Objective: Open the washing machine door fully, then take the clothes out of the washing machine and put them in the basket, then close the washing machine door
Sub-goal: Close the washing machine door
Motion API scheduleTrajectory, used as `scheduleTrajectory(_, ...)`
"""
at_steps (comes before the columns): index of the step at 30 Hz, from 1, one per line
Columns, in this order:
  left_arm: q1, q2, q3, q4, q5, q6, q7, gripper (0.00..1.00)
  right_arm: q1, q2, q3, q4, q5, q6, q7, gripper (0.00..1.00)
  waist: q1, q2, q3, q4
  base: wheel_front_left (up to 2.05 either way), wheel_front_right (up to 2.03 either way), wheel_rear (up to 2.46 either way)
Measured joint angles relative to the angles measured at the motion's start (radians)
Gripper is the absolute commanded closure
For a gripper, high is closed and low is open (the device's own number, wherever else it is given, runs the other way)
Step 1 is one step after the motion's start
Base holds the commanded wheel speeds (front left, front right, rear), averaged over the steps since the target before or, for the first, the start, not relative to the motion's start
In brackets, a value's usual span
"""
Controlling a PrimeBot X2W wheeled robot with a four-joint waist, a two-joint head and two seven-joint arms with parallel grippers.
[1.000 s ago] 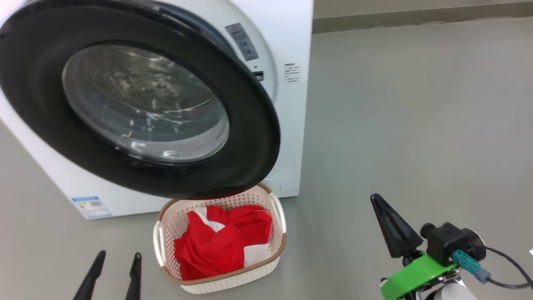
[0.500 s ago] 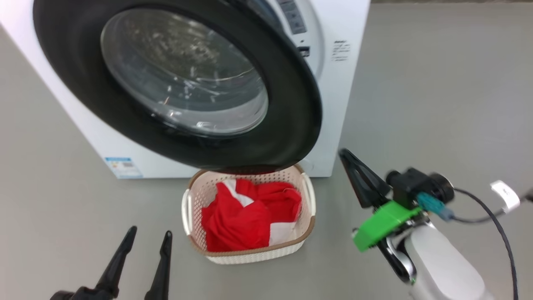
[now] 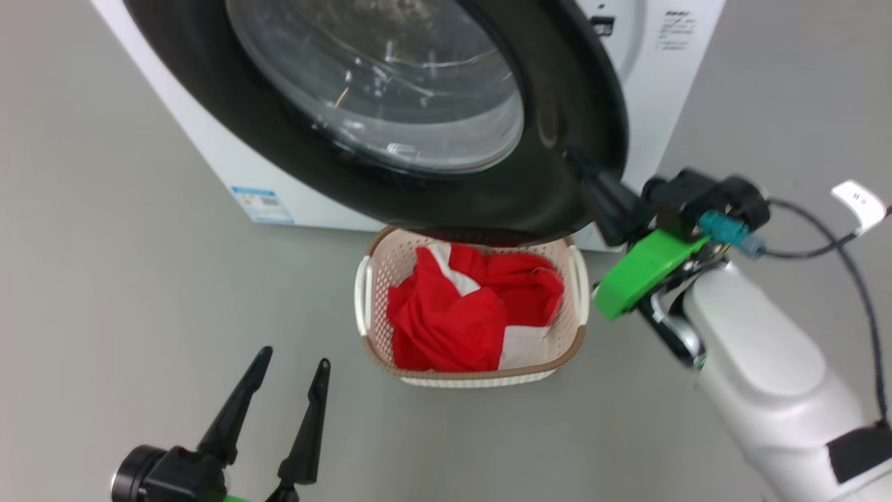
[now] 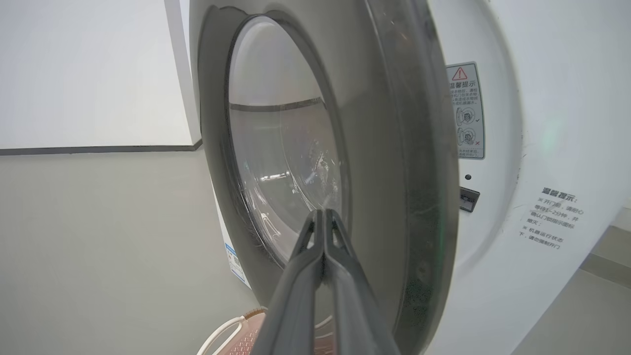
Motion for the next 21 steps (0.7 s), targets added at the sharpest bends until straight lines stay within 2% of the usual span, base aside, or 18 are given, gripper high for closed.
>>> scheduleTrajectory(21,-0.108,-0.010,-0.085,0.026,-0.012,0.000,0.000,0.00,-0.320,-0.109,-0.011,0.120,0.000,0.006,0.000,1.00,0.0000,0.0000,0.165,0.097,0.00,0.00,0.00)
